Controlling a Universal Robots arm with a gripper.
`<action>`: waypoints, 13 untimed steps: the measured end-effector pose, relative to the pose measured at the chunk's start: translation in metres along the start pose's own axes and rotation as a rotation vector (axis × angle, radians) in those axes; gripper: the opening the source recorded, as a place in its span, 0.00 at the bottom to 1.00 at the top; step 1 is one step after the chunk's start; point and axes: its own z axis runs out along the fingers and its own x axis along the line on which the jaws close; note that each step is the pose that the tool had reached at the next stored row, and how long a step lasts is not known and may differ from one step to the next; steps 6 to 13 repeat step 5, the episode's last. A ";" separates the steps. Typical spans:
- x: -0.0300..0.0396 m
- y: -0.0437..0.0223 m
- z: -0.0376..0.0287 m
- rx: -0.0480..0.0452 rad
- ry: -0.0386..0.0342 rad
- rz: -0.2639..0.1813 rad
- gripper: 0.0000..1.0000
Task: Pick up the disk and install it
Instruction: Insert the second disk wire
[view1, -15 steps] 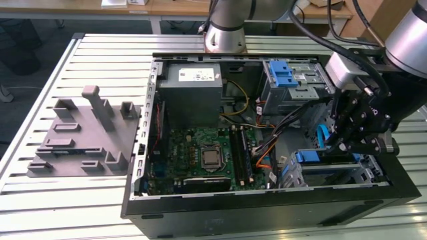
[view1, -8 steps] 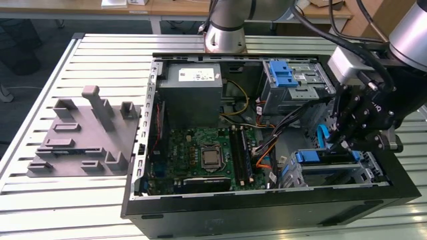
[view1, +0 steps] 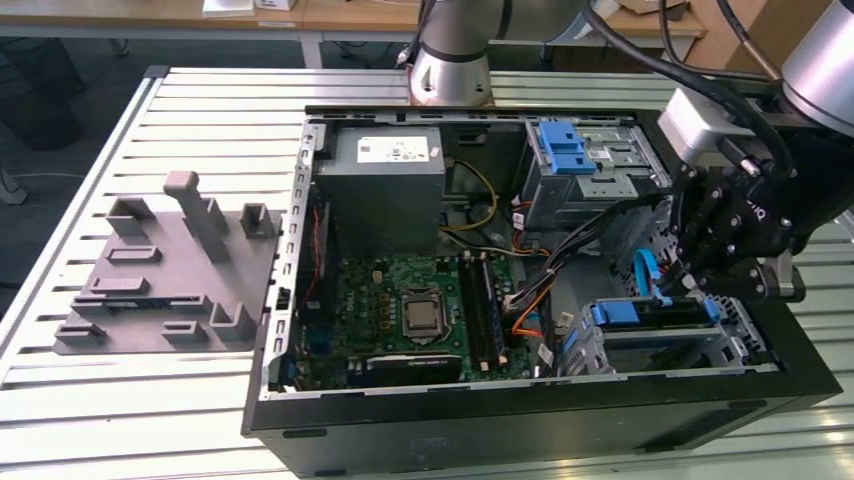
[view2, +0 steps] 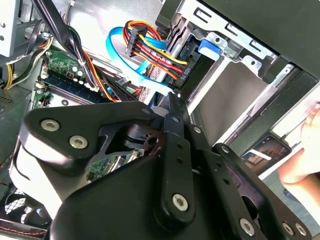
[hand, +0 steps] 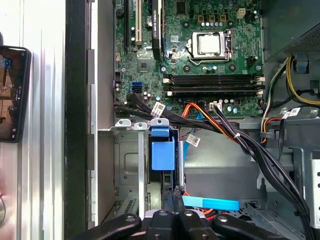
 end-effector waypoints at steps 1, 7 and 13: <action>0.0000 0.0000 0.0000 0.0000 -0.0001 0.000 0.11; 0.0000 0.0000 -0.0002 0.0000 0.0000 0.000 0.11; 0.0000 0.0000 -0.0002 0.0000 0.0000 0.000 0.11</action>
